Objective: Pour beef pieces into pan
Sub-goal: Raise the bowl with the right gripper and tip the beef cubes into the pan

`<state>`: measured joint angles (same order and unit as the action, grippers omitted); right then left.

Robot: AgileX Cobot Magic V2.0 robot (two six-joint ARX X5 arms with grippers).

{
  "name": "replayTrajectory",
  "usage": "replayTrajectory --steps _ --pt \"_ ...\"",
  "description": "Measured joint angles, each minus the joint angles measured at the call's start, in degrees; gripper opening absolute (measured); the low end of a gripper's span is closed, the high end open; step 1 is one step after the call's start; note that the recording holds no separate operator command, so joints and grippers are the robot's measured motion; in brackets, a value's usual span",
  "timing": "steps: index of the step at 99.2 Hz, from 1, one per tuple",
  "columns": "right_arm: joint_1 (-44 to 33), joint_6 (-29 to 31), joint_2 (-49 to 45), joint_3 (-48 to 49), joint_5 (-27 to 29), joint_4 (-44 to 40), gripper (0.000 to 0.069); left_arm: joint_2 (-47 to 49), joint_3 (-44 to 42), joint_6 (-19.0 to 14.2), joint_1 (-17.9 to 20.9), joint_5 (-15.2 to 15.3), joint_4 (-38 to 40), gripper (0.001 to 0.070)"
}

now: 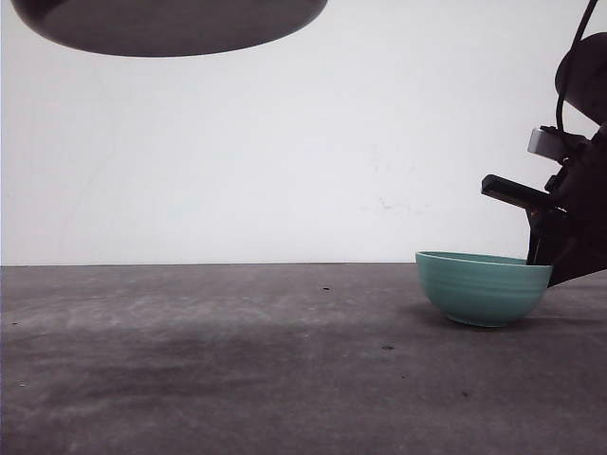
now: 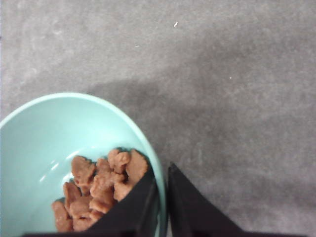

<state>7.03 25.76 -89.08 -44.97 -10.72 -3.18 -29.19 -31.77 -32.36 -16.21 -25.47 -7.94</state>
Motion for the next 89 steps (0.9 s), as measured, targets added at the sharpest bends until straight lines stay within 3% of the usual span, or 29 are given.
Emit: replayTrajectory --steps 21,50,67,78,89 --pt "0.0 -2.5 3.6 -0.4 -0.8 -2.4 0.0019 0.0 0.0 0.3 0.0 0.2 -0.7 0.0059" --pt "2.3 -5.3 20.2 -3.9 -4.1 -3.9 0.0018 -5.0 0.0 2.4 0.0 1.3 -2.5 0.0059" --pt "8.6 -8.4 26.0 -6.3 -4.1 -5.0 0.0018 -9.6 0.0 3.0 -0.2 1.0 -2.1 0.0059" --pt "15.0 -11.4 27.7 -7.6 -3.7 -3.0 0.0018 -12.7 0.0 3.0 -0.3 -0.7 -0.3 0.0059" --pt "22.6 -16.1 28.0 -8.8 0.7 -2.1 0.0018 -14.2 0.0 2.6 -1.4 -1.6 1.8 0.0059"
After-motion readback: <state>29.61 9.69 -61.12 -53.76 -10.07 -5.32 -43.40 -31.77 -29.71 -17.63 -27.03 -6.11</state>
